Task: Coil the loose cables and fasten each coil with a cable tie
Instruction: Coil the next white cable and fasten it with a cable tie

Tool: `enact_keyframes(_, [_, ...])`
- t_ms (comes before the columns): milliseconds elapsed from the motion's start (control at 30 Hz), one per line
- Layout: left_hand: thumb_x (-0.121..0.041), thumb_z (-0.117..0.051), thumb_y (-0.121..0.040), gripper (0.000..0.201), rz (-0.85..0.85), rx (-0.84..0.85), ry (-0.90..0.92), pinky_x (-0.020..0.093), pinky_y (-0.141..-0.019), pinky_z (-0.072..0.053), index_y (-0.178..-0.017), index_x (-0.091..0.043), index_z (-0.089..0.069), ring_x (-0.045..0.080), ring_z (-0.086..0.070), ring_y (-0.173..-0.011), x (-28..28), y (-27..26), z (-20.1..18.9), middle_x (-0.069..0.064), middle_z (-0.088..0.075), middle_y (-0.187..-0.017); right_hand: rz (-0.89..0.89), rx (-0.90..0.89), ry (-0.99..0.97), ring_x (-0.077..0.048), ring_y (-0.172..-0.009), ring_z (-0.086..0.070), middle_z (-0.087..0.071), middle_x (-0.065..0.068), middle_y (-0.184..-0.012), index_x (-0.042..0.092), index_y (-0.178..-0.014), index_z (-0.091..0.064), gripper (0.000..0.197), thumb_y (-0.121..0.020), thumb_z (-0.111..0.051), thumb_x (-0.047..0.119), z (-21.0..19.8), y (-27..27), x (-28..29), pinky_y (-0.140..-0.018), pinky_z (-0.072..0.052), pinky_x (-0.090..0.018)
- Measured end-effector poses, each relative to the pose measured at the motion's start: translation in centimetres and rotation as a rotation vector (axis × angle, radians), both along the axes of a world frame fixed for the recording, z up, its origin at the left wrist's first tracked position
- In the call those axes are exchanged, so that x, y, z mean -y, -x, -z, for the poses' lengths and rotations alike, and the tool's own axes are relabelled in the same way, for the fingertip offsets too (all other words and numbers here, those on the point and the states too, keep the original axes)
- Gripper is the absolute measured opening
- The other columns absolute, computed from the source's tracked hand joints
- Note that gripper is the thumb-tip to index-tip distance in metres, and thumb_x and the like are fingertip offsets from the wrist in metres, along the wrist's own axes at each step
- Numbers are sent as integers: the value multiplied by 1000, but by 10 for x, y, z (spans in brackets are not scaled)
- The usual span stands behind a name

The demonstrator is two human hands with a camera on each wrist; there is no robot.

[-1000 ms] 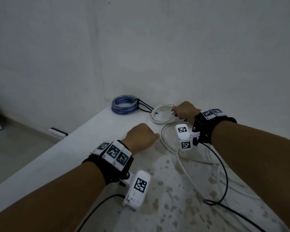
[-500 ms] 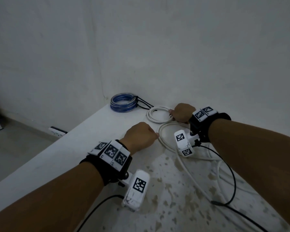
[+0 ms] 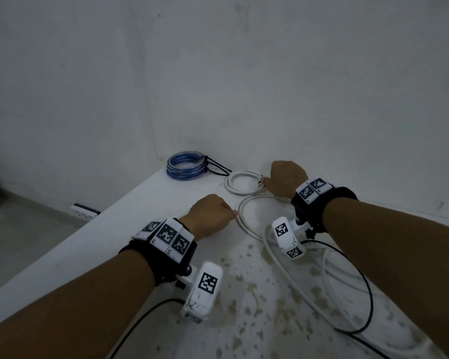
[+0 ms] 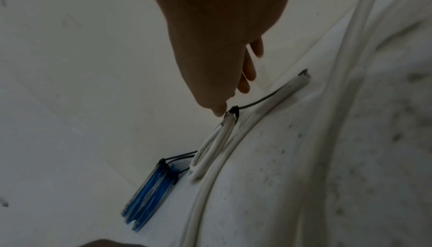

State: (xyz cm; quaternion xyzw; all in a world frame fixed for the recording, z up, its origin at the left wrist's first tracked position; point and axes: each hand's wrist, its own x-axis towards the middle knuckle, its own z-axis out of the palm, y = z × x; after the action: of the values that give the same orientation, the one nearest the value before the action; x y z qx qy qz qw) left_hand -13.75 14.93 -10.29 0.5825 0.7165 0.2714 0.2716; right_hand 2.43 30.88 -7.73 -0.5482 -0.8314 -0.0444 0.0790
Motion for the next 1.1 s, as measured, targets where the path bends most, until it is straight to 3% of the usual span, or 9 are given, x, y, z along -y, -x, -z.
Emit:
enact_keyframes(167, [-36,-63,-92,23,-28,-26,-6,26,-67,-42,-103,-16,-58,20,-54,-80,9,-8,-4,4,-57,-93,-46,44,81,-33,-108,-59,-63,-18,-119,4,-102,-58,40,-96,-53,43,-16,-33,13,-76,-37,-30])
enact_keyframes(267, [-38,-65,-90,42,-28,-29,10,27,-77,-45,-125,-17,-54,22,-60,-102,19,-21,-8,4,-60,-117,-10,59,117,-30,-104,-61,-65,-14,-116,6,-94,-60,39,-94,-56,45,-22,-70,32,-76,-40,-29])
enact_keyframes(400, [-37,-66,-90,47,10,-21,22,34,-92,-47,-129,-12,-54,28,-58,-116,36,-45,-18,10,-60,-126,23,17,130,-28,-106,-60,-65,-11,-115,3,-103,-67,42,-95,-57,43,-26,-130,77,-83,-44,-32])
enact_keyframes(600, [-24,-54,-96,55,189,-404,154,32,-102,-41,-147,-16,-36,26,-47,-130,50,-73,-29,10,-44,-147,24,-39,158,-22,-96,-60,-67,-4,-104,15,-96,-64,30,-90,-65,45,-10,-203,141,-79,-44,-30])
enact_keyframes(700, [-19,-49,-97,41,195,-504,127,34,-103,-41,-137,-10,-48,28,-49,-126,55,-88,-24,11,-50,-141,-1,-104,159,-18,-89,-56,-64,0,-99,23,-94,-59,22,-89,-66,43,1,-218,159,-76,-42,-29])
enact_keyframes(833, [-16,-47,-96,28,203,-515,135,33,-88,-45,-117,0,-58,31,-58,-112,63,-108,-24,16,-59,-124,-2,-190,109,-22,-90,-59,-62,-3,-92,20,-87,-58,18,-93,-63,36,5,-223,170,-72,-37,-27])
enact_keyframes(900, [-13,-49,-93,15,231,-529,176,29,-71,-47,-92,-6,-62,27,-64,-88,68,-118,-28,11,-66,-97,21,-317,40,-26,-91,-59,-65,-8,-95,14,-90,-59,19,-95,-61,32,-3,-225,170,-71,-37,-29])
enact_keyframes(967, [-11,-54,-88,14,250,-517,243,27,-58,-42,-74,-10,-55,22,-52,-62,75,-129,-30,6,-55,-69,50,-391,-36,-30,-93,-60,-66,-10,-96,11,-93,-59,23,-95,-61,34,-18,-227,171,-70,-40,-32])
enact_keyframes(1100, [-6,-56,-84,12,304,-300,299,30,-60,-39,-72,-5,-57,23,-45,-63,84,-147,-34,15,-51,-69,150,-257,-94,-28,-89,-62,-64,-9,-90,8,-88,-63,45,-91,-58,52,-44,-237,172,-71,-46,-32])
